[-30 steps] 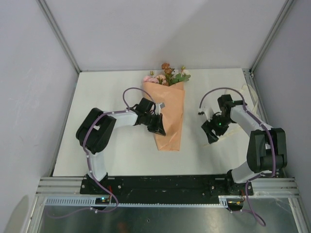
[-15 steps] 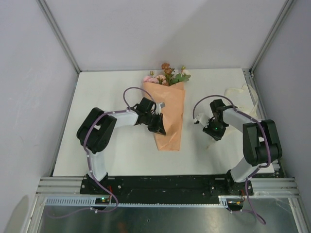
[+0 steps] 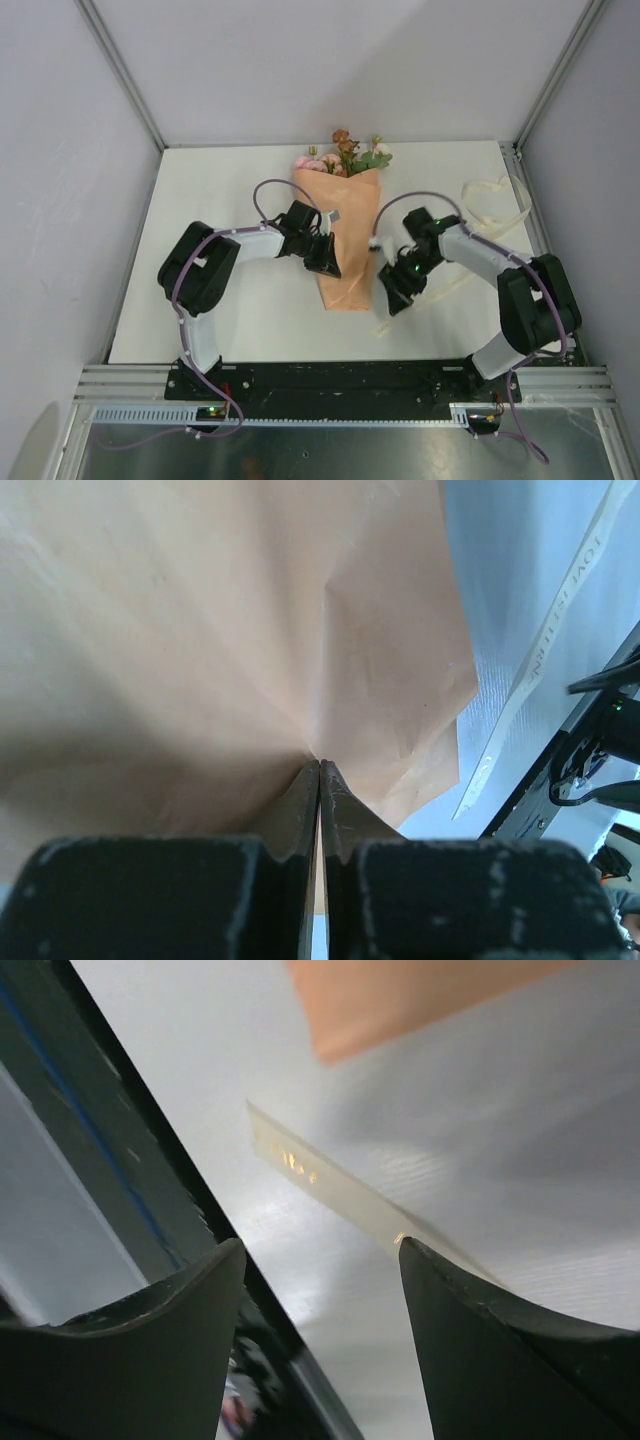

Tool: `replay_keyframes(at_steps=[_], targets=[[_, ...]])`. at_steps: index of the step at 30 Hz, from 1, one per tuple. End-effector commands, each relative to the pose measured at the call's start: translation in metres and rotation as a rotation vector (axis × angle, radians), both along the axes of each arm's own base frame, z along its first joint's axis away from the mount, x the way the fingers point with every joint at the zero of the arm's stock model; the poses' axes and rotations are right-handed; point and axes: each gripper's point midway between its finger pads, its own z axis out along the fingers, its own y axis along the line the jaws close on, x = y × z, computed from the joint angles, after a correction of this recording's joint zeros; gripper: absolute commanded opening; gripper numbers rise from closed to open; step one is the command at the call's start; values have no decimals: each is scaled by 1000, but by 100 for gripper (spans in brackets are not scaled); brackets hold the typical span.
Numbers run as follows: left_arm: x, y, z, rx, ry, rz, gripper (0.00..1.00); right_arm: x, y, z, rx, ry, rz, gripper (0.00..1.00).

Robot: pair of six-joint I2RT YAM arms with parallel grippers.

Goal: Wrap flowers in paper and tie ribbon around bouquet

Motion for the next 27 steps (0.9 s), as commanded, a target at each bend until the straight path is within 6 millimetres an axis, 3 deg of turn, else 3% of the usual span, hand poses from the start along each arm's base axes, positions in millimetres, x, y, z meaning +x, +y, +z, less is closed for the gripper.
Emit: replay_keyframes(at_steps=[1, 5, 11, 20, 27], targets=[[9, -2, 4, -7, -18, 15, 6, 59, 34, 55, 296, 175, -402, 70], [8, -2, 4, -5, -19, 14, 6, 115, 32, 50, 367, 249, -666, 70], [7, -1, 3, -3, -16, 13, 5, 170, 37, 22, 379, 293, -899, 72], [6, 0, -2, 4, -7, 10, 5, 200, 50, -26, 340, 356, -1018, 71], [6, 0, -3, 2, -17, -2, 5, 206, 61, -48, 331, 434, -1031, 52]])
